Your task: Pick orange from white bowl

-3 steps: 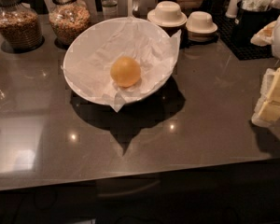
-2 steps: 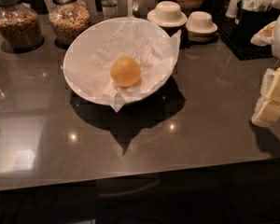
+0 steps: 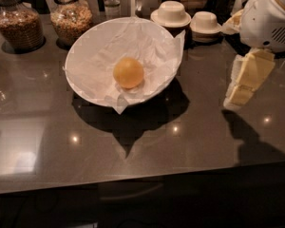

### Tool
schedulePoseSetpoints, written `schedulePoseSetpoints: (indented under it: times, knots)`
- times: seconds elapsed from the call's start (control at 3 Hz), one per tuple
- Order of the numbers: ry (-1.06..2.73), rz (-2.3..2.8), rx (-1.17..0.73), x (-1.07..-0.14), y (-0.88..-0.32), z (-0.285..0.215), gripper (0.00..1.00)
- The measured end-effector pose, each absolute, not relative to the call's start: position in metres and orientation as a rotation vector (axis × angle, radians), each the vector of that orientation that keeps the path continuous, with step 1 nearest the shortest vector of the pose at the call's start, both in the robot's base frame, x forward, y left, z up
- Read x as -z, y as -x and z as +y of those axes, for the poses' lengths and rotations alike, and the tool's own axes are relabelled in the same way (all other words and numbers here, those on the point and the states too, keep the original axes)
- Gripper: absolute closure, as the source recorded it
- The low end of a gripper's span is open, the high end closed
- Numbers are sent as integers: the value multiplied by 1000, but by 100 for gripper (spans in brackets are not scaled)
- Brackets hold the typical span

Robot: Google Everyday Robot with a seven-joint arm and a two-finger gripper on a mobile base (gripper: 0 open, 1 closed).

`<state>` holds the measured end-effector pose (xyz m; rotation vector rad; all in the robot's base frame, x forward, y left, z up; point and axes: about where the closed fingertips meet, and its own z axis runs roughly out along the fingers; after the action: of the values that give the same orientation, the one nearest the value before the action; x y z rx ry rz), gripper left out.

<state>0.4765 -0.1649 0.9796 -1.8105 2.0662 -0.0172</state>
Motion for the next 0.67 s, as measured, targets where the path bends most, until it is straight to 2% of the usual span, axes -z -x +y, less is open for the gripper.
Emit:
schedulePoseSetpoints:
  times: [0.67]
  knots:
    - [1940, 1851, -110, -988, -541, -84, 0]
